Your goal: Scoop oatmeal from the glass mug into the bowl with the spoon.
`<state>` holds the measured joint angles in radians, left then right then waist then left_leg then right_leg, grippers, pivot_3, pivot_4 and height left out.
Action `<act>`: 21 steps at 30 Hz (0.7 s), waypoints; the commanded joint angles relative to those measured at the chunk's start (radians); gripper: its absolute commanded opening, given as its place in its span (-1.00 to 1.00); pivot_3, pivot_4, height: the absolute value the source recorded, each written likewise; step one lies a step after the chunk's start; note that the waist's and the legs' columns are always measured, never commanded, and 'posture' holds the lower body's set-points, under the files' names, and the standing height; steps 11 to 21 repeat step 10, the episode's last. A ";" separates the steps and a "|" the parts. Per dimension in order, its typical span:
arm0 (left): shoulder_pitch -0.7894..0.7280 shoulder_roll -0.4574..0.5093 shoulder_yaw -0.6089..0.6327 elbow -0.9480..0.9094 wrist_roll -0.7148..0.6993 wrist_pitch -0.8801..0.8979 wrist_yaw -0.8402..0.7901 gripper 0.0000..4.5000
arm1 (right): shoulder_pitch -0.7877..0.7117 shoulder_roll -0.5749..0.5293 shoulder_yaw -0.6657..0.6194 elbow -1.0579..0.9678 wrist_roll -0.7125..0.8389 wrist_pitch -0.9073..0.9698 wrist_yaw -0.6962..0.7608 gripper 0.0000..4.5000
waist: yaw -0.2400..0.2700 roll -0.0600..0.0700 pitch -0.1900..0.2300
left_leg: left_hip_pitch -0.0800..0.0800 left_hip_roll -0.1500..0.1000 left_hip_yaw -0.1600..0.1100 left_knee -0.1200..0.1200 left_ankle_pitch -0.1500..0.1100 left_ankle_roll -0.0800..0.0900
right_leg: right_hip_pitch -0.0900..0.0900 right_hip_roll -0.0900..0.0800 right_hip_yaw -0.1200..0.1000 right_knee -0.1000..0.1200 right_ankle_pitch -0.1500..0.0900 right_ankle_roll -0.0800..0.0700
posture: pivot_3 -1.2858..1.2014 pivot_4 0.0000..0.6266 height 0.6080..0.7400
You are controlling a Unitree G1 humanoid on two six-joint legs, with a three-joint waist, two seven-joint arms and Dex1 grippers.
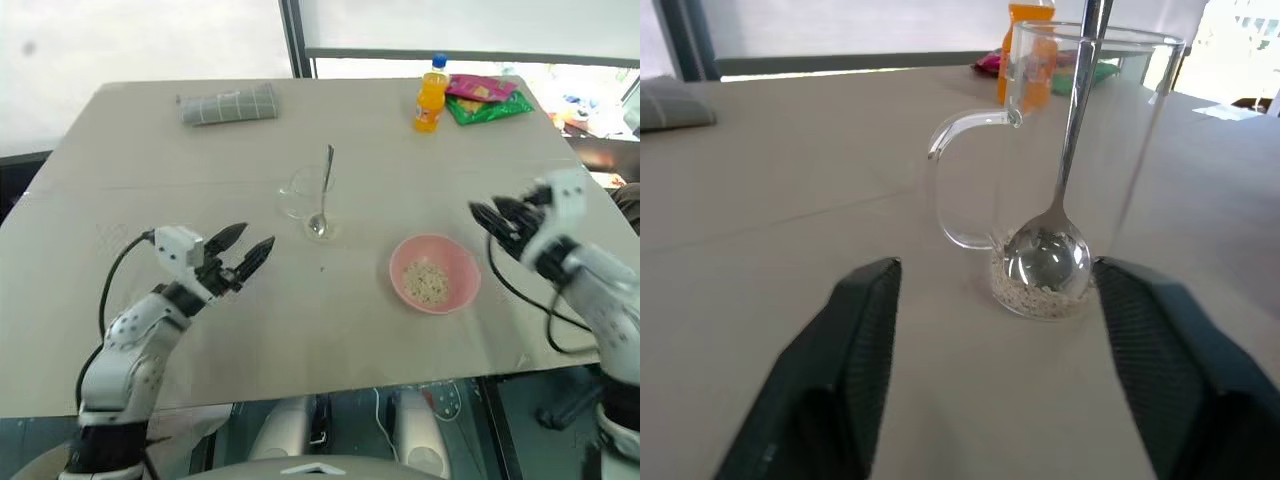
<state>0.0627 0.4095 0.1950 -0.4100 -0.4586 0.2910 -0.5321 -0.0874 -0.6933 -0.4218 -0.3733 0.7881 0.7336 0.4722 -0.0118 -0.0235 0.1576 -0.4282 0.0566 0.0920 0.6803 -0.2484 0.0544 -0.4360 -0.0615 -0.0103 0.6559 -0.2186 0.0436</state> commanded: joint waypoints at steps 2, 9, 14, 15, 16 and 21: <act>0.126 0.006 0.038 -0.106 0.001 0.018 0.037 1.00 | 0.158 -0.038 -0.132 0.023 0.022 -0.102 0.237 0.80 | -0.003 0.000 0.000 | 0.008 0.000 0.001 0.000 0.000 0.000 | 0.006 0.000 0.001 0.000 -0.004 -0.001 | 0.03 -0.52 1.00; 0.300 0.007 0.013 -0.105 0.110 -0.030 0.059 1.00 | 0.306 -0.036 -0.032 0.205 -0.171 -0.394 0.498 0.96 | -0.001 0.001 0.000 | 0.014 0.001 0.000 0.000 -0.003 -0.005 | 0.012 -0.003 0.001 -0.004 -0.005 0.000 | 0.03 -0.52 1.00; 0.304 0.004 0.013 -0.104 0.115 -0.031 0.062 1.00 | 0.298 -0.029 -0.026 0.232 -0.184 -0.420 0.507 0.96 | -0.001 0.001 0.000 | 0.014 0.001 0.000 0.000 -0.003 -0.005 | 0.012 -0.003 0.001 -0.004 -0.005 0.000 | 0.03 -0.52 1.00; 0.304 0.004 0.013 -0.104 0.115 -0.031 0.062 1.00 | 0.298 -0.029 -0.026 0.232 -0.184 -0.420 0.507 0.96 | -0.001 0.001 0.000 | 0.014 0.001 0.000 0.000 -0.003 -0.005 | 0.012 -0.003 0.001 -0.004 -0.005 0.000 | 0.03 -0.52 1.00; 0.304 0.004 0.013 -0.104 0.115 -0.031 0.062 1.00 | 0.298 -0.029 -0.026 0.232 -0.184 -0.420 0.507 0.96 | -0.001 0.001 0.000 | 0.014 0.001 0.000 0.000 -0.003 -0.005 | 0.012 -0.003 0.001 -0.004 -0.005 0.000 | 0.03 -0.52 1.00; 0.304 0.004 0.013 -0.104 0.115 -0.031 0.062 1.00 | 0.298 -0.029 -0.026 0.232 -0.184 -0.420 0.507 0.96 | -0.001 0.001 0.000 | 0.014 0.001 0.000 0.000 -0.003 -0.005 | 0.012 -0.003 0.001 -0.004 -0.005 0.000 | 0.03 -0.52 1.00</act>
